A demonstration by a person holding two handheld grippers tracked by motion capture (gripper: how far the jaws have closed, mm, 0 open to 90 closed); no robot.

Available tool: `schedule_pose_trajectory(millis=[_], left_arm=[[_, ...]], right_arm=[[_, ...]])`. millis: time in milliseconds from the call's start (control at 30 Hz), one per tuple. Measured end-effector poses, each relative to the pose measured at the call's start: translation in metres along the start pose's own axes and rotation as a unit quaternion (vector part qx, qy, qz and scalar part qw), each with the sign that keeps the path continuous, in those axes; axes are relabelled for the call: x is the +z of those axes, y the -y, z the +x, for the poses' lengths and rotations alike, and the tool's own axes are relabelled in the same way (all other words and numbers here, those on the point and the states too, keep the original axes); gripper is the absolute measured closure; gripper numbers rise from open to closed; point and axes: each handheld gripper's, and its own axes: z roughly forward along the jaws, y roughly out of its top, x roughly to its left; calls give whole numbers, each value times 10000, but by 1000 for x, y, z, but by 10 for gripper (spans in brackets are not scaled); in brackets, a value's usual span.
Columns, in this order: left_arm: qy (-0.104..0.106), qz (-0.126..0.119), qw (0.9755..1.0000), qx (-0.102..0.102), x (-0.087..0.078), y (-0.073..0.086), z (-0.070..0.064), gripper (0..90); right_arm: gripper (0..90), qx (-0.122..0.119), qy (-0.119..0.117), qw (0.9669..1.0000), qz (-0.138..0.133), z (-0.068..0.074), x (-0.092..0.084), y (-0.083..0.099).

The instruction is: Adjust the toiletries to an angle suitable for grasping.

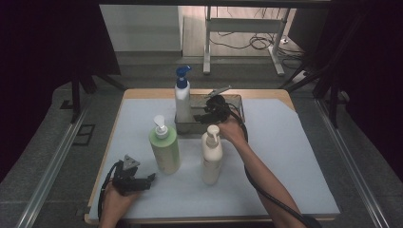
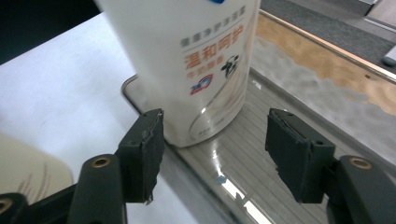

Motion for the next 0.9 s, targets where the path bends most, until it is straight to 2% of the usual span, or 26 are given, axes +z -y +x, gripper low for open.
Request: schedule_pose_trajectory(millis=[100, 133, 233, 533, 567, 733, 767, 900], left_arm=[[-2, -2, 10000, 7, 0, 0, 0, 133], [-2, -2, 10000, 7, 0, 0, 0, 133], [-5, -6, 10000, 1, 0, 0, 0, 133], [-7, -6, 10000, 9, 0, 0, 0, 133], [-7, -5, 10000, 11, 0, 0, 0, 133], [-8, -5, 10000, 11, 0, 0, 0, 133], [-9, 1, 10000, 14, 0, 0, 0, 133], [-11, -1, 10000, 13, 0, 0, 0, 132]], right_arm=[[248, -17, -21, 9999, -118, 1, -8, 3], [248, -17, -21, 9999, -118, 1, -8, 3], [164, -107, -39, 9997, -206, 3, -16, 6], [79, -326, 37, 9987, -389, 5, -32, 13], [69, -343, 124, 9986, -392, 5, -35, 16], [38, -220, 255, 9982, -503, 1, -43, 21], [0, -190, 327, 9980, -499, -3, -45, 25], [0, -234, 407, 9981, -401, -7, -51, 31]])
